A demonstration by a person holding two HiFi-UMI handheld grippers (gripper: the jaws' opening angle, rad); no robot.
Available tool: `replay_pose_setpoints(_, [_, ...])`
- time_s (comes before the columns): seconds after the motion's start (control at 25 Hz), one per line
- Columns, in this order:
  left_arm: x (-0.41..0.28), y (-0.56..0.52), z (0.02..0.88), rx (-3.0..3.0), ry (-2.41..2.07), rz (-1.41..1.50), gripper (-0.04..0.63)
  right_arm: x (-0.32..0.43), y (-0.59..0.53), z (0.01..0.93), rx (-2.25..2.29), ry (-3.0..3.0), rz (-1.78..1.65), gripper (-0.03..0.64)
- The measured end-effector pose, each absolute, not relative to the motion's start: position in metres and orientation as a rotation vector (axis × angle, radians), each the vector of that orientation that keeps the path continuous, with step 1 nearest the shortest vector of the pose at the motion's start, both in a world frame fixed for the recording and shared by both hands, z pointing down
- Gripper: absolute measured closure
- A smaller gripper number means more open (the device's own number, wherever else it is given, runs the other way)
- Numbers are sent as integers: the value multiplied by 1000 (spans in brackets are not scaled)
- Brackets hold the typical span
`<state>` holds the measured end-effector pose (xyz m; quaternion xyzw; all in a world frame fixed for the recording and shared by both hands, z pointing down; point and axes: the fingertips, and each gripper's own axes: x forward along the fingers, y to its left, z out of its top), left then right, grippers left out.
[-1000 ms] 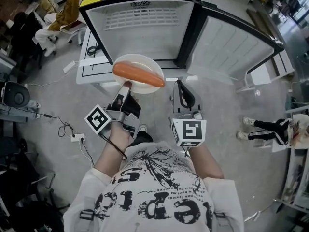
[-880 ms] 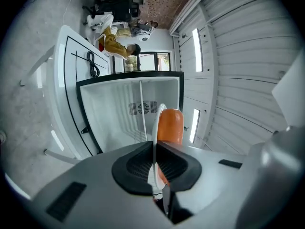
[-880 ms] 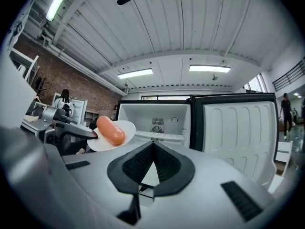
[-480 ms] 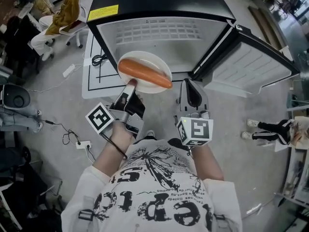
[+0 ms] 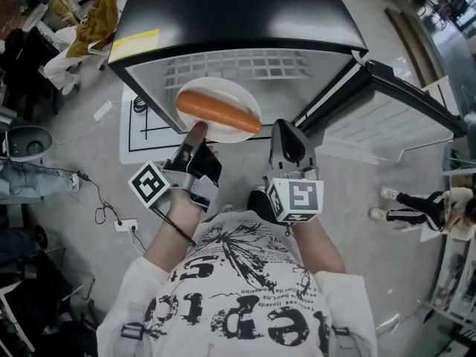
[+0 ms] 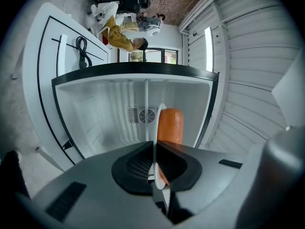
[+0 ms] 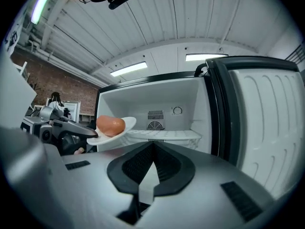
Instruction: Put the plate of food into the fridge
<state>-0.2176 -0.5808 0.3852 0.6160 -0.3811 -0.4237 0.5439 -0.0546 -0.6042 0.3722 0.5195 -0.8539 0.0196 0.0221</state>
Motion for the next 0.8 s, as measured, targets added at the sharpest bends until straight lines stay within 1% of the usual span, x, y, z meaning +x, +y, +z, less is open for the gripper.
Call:
replay_pose_setpoints(0.56, [-217,-630,377,1401,-1007,-1066,574,-58,-663,373,1434,-2735,39,617])
replay_pose_setpoints(0.8, [-216,-655,375,1392,-1045,-1079,574,-54,-680,382,1383,-2754,91,617])
